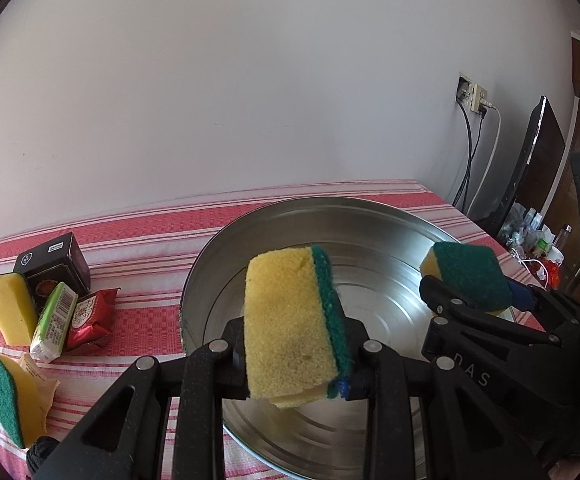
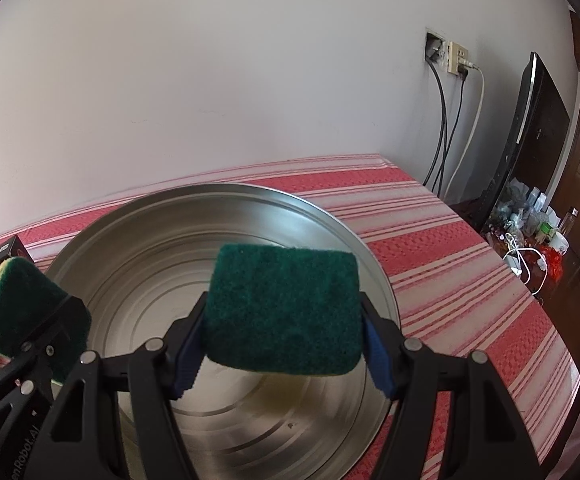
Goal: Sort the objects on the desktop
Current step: 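Carry both held sponges over the silver tin with both tools, then open both tools to drop the sponges into the silver tin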
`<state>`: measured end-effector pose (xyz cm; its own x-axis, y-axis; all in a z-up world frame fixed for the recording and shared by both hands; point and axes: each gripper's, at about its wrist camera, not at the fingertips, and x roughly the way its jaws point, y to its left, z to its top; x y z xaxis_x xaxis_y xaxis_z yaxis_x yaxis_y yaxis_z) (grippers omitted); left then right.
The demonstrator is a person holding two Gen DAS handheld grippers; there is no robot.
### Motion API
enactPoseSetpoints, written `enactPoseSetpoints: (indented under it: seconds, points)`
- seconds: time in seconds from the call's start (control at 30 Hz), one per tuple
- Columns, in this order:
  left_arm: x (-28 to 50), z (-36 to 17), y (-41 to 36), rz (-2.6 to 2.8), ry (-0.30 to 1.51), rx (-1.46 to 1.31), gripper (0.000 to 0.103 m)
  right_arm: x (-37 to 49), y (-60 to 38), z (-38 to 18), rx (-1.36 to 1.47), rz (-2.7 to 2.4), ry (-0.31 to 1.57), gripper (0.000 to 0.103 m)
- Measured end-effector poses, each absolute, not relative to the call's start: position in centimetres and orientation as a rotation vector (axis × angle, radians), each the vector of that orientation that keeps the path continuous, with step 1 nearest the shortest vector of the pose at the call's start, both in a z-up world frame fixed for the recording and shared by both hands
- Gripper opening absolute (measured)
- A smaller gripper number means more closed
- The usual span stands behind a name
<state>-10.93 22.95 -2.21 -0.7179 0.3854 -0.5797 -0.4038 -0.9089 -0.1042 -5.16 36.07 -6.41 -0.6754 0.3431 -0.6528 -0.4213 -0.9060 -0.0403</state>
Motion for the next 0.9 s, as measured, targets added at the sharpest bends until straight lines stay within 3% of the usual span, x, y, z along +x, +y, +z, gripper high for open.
enactPoseSetpoints:
  seconds: [0.33, 0.4, 0.43, 0.47, 0.53, 0.9]
  points:
    - [-11.4, -3.4, 23.1, 2.518, 0.026, -0.905, 0.032, -4.5, 36.5, -7.1, -0.956, 2.498, 0.139, 0.069]
    - [-11.2, -3.5, 23.1, 2.515, 0.016, -0.907, 0.04, -4.2, 36.6, -7.0, -0.933, 2.498, 0.153, 0.073]
    - [-11.2, -3.5, 23.1, 2.52, 0.013, -0.903, 0.056, -4.2, 36.7, -7.0, -0.927, 2.497, 0.156, 0.076]
    - [-11.1, -3.5, 23.0, 2.543, 0.018, -0.896, 0.066, -4.1, 36.7, -7.0, -0.921, 2.502, 0.158, 0.076]
    - [-10.9, -3.4, 22.7, 2.596, 0.035, -0.873, 0.074, -4.2, 36.6, -6.9, -0.919, 2.5, 0.156, 0.077]
    - [-10.6, -3.6, 22.5, 2.646, 0.046, -0.798, 0.077, -3.7, 36.2, -7.0, -0.858, 2.505, 0.144, 0.078]
